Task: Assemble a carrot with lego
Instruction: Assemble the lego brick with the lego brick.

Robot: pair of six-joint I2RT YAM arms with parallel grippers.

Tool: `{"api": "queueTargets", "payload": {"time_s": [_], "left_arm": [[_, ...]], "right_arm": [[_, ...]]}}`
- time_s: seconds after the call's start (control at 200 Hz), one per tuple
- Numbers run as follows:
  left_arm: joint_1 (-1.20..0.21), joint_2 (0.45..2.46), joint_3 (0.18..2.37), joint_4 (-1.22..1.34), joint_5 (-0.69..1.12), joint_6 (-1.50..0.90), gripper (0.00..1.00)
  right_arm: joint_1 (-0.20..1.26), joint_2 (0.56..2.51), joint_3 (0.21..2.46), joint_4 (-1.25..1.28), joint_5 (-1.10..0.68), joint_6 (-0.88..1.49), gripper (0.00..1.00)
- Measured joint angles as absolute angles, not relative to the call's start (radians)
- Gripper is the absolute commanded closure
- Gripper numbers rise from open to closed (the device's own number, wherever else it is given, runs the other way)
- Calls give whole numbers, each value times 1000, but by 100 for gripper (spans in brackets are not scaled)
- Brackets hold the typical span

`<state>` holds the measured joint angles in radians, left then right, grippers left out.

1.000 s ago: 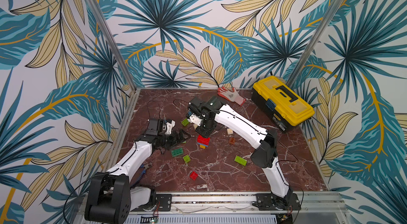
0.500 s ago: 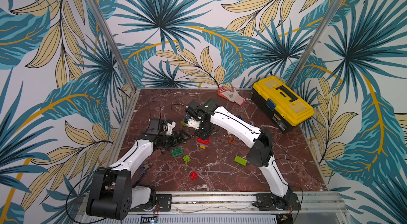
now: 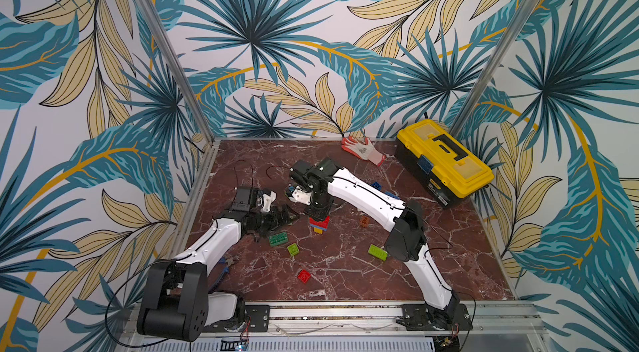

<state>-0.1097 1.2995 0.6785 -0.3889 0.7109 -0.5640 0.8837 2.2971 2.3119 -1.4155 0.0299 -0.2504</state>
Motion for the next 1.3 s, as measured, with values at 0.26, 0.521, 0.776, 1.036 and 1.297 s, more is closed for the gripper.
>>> {"api": "queueTargets", "payload": {"time_s": [0.26,0.521,0.776,1.036,1.297], "left_arm": [[-107,1312,679,-385,711,-557,1],[-104,1317,679,-385,711,-556,1],[-103,1319,679,-385,711,-554,0],[-103,1328,679,-385,711,-554,1],[-103,1334,679,-385,711,-554,1]], "right_arm": [[883,2299,2312,-1411,21,-268,66],[880,2299,2284,-1401,18,-281,65],[877,2299,2282,-1388,17,-293,65],[868,2298,2273,-1374,18,-305,65],[865,2280,2240,-1356,16,-326,64]]}}
